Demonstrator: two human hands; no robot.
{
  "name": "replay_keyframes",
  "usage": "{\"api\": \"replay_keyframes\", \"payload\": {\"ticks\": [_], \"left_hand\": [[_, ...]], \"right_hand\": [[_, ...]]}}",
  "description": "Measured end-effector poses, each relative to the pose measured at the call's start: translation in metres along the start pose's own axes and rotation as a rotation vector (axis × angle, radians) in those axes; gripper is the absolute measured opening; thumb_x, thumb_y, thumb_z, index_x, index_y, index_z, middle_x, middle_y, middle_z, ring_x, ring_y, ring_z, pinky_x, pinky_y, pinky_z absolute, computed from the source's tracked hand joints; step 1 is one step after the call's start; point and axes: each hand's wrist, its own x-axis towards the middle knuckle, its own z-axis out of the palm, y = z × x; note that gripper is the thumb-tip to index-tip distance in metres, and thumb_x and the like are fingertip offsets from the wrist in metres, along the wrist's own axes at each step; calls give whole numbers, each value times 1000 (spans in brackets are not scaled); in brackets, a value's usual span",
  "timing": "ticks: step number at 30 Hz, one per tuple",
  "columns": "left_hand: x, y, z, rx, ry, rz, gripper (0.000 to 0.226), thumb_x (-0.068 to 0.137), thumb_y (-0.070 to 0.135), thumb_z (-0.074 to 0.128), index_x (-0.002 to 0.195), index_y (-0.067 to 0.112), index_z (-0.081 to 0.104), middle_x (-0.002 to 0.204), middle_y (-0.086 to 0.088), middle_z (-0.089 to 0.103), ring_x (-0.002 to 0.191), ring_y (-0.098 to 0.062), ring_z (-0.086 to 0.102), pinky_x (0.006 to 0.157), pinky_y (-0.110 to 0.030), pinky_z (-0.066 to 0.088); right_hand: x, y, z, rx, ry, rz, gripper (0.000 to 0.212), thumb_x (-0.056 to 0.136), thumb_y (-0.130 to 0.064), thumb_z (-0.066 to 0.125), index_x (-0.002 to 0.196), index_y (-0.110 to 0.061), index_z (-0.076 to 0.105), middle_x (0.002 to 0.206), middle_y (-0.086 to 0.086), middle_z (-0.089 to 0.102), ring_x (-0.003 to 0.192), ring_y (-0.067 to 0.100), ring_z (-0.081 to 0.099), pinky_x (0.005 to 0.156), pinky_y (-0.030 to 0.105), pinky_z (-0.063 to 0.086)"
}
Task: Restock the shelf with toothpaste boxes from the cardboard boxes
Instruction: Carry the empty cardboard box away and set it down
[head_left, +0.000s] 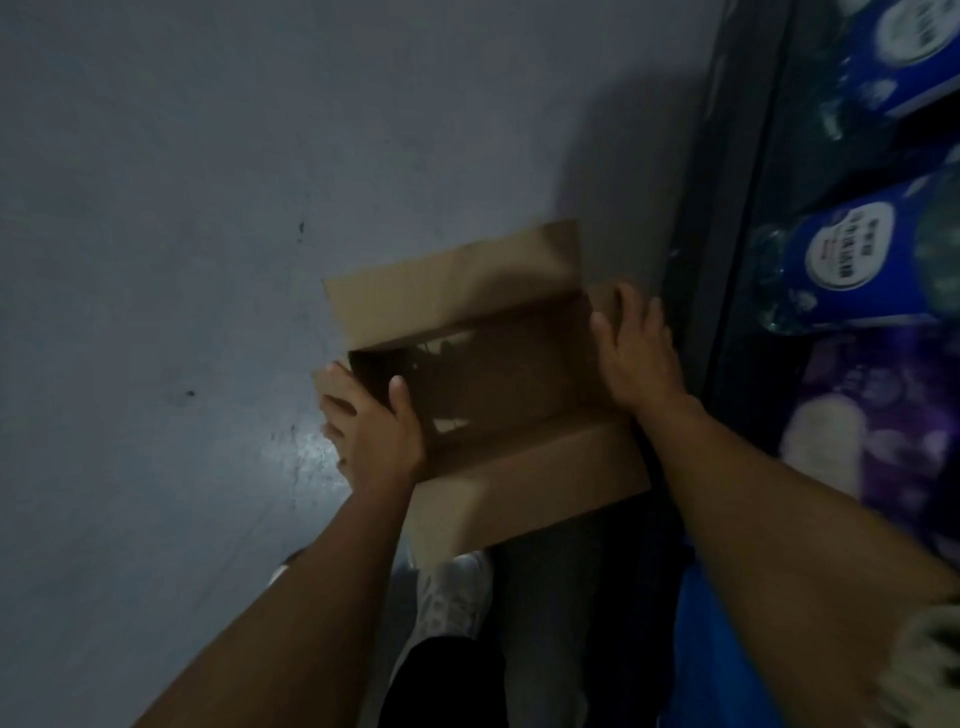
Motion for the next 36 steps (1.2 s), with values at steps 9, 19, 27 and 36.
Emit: {"api": "replay_keyframes", "payload": {"ticks": [9,19,27,36], "left_hand": [[24,-9,-16,-170,40,138,49,104,35,23,152,27,18,130,-20,54,112,-39,55,88,-41,41],[-46,63,-213,-185,196,234,48,105,32,23,152,21,23,136,-18,53,115,-41,53,87,-39,42],[-146,89,-430,-341,320,164,49,104,36,24,151,24,26,146,-13,44,128,-37,46,101,-40,38],[-227,36,-644,-520,513,34,46,104,39,23,149,34,26,141,-10,51,124,-37,48,98,-41,38]], "right_hand": [[0,-12,11,249,6,-25,49,102,-45,24,147,-25,23,136,20,45,121,38,46,102,46,39],[-95,-138,-145,461,29,-204,38,99,-46,26,133,-31,37,121,10,58,105,29,56,89,43,47],[-226,-289,-308,452,-45,-396,33,103,-37,27,130,-25,40,115,4,58,98,25,57,78,35,44],[-380,-476,-390,314,-53,-706,38,104,-34,27,137,-19,40,114,0,54,96,22,52,77,29,33]]}}
